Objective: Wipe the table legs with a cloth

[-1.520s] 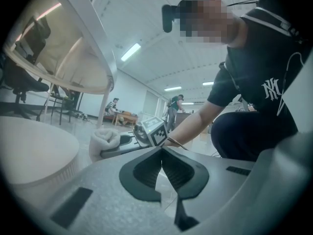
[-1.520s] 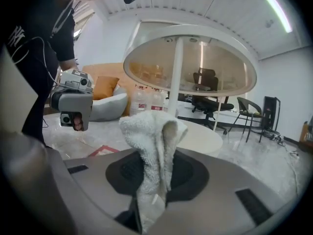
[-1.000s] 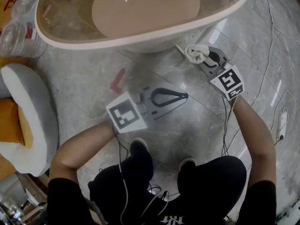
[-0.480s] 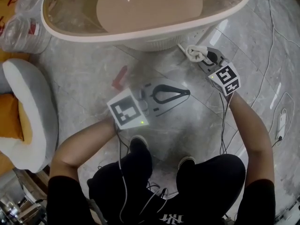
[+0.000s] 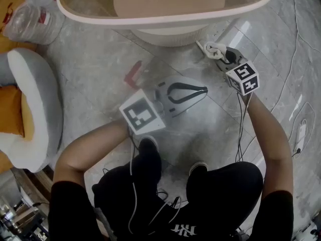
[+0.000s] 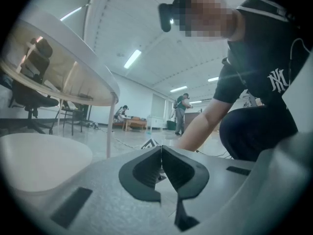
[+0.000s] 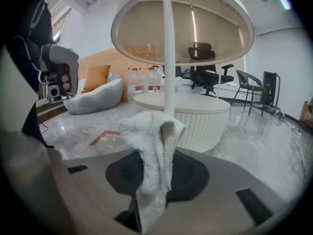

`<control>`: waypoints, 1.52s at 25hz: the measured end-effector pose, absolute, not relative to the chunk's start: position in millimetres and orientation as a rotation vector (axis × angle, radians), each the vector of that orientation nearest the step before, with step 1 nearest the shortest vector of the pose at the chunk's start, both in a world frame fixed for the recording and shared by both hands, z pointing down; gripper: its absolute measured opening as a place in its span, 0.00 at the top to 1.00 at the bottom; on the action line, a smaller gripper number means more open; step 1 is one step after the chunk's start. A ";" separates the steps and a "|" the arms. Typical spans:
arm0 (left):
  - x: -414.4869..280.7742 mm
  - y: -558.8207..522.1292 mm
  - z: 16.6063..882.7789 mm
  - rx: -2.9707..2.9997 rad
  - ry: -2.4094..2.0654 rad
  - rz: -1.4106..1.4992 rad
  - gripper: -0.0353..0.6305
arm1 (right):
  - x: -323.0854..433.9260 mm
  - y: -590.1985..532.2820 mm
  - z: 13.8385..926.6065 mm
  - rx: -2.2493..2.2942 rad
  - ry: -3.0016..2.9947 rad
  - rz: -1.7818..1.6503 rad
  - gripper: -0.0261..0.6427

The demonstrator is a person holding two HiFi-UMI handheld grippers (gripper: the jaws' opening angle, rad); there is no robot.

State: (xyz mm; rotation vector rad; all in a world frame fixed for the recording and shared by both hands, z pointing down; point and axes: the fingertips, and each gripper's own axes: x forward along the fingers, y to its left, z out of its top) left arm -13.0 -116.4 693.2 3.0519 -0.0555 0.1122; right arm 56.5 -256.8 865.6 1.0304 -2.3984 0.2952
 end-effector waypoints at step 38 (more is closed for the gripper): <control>11.7 -113.1 660.3 3.130 -0.008 0.082 0.94 | 76.6 -278.2 699.4 1.032 -2.643 -0.179 0.83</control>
